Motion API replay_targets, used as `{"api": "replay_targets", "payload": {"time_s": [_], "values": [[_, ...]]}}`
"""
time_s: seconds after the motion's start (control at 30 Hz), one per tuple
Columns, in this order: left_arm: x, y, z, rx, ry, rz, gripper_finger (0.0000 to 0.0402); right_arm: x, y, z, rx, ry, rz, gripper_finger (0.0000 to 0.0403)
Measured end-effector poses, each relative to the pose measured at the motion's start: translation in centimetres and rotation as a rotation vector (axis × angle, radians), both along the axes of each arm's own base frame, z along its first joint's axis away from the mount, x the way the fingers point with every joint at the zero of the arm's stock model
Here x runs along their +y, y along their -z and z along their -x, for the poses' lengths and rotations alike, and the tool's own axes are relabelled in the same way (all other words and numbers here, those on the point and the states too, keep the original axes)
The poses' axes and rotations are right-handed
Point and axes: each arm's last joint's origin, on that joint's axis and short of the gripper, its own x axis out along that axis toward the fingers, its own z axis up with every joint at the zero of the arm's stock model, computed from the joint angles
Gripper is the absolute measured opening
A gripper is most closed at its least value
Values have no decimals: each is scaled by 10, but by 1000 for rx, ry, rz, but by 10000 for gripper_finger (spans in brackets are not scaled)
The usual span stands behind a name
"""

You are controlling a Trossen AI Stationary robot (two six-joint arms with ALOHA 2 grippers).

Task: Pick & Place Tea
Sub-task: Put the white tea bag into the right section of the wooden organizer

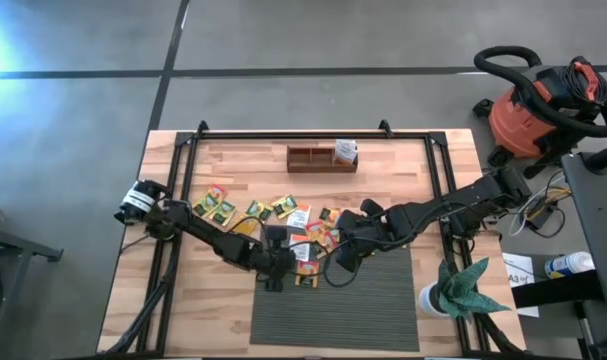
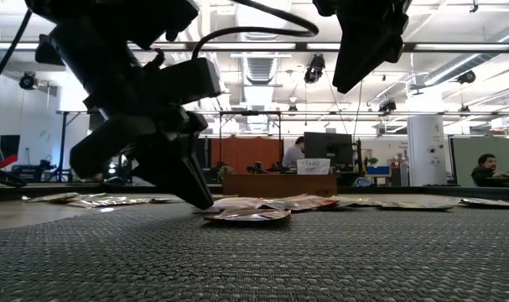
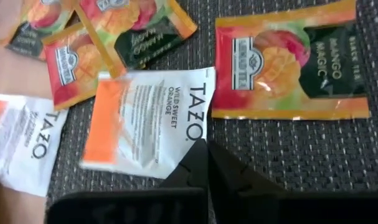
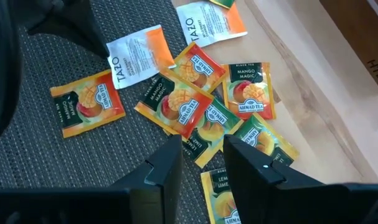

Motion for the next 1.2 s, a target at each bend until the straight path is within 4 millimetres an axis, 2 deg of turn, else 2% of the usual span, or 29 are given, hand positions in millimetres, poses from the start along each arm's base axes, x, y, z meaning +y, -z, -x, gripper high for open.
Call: {"api": "replay_targets", "payload": {"time_s": [0.2, 0.5, 0.6, 0.7, 0.9, 1.2], "values": [[0, -10, -2, 14, -9, -19, 1, 0, 0, 0, 0, 0, 0, 114], [7, -56, 5, -69, -45, -11, 0, 1, 0, 0, -4, -3, -1, 114], [13, -65, 12, -93, -67, 2, 0, 1, 0, 0, -4, -9, 1, 114], [15, -60, 16, -73, -62, 2, 0, 1, 0, 0, -2, -26, 8, 114], [9, -35, 15, -26, 21, 11, 5, 2, -1, -2, -19, -29, 10, 114], [5, -27, 11, -55, 37, 35, 83, 2, -1, -2, -19, -29, 11, 114]]}}
